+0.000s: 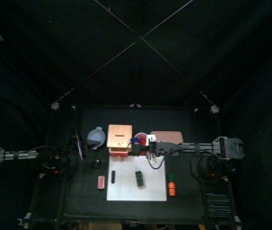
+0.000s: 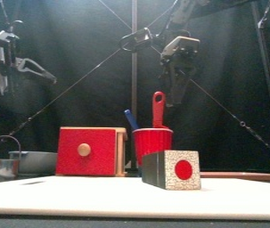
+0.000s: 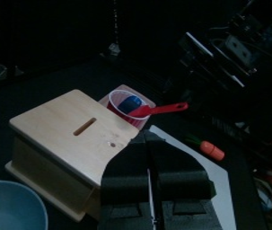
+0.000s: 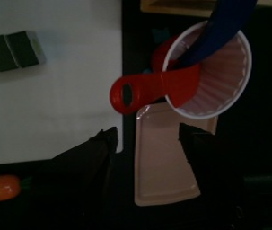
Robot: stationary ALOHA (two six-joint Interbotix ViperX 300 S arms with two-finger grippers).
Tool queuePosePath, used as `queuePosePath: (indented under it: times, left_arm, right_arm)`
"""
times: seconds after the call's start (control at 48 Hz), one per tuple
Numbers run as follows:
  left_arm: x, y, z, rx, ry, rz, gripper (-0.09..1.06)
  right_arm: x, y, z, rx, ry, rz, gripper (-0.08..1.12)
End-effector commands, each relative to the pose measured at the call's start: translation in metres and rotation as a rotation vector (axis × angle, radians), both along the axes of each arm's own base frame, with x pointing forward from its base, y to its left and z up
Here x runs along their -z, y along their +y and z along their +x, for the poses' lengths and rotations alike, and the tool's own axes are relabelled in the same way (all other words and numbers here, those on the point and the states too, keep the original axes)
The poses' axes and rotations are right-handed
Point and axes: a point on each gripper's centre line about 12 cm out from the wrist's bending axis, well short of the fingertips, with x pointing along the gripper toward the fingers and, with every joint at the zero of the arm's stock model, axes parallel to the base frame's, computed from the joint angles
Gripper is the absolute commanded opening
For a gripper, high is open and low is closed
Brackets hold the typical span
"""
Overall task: Place sushi on board then cut the sushi with the knife then place the pieces on the plate
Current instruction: Pick knife at handle with right hand
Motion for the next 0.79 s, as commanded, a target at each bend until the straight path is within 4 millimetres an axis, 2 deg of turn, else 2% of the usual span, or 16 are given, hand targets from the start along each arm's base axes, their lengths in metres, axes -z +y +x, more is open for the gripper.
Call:
queuePosePath:
  times: [0.021, 0.271, 0.562, 0.792]
  left_arm:
    - [-0.003, 0.001, 0.001, -0.006, -0.007, 0.001, 0.0]
    - [0.0, 0.001, 0.0, -0.006, -0.001, 0.0, 0.0]
    - [0.009, 0.0, -0.003, -0.006, 0.021, -0.006, 0.0]
    - [0.011, 0.0, -0.003, -0.006, 0.026, -0.006, 0.0]
  right_arm:
    - [-0.012, 0.0, 0.007, 0.001, -0.029, -0.003, 0.89]
    - [-0.009, -0.006, 0.025, 0.005, -0.023, -0.017, 0.89]
    - [0.007, -0.004, 0.041, 0.008, 0.024, -0.015, 0.89]
    - [0.003, -0.011, 0.04, 0.042, 0.068, -0.042, 0.89]
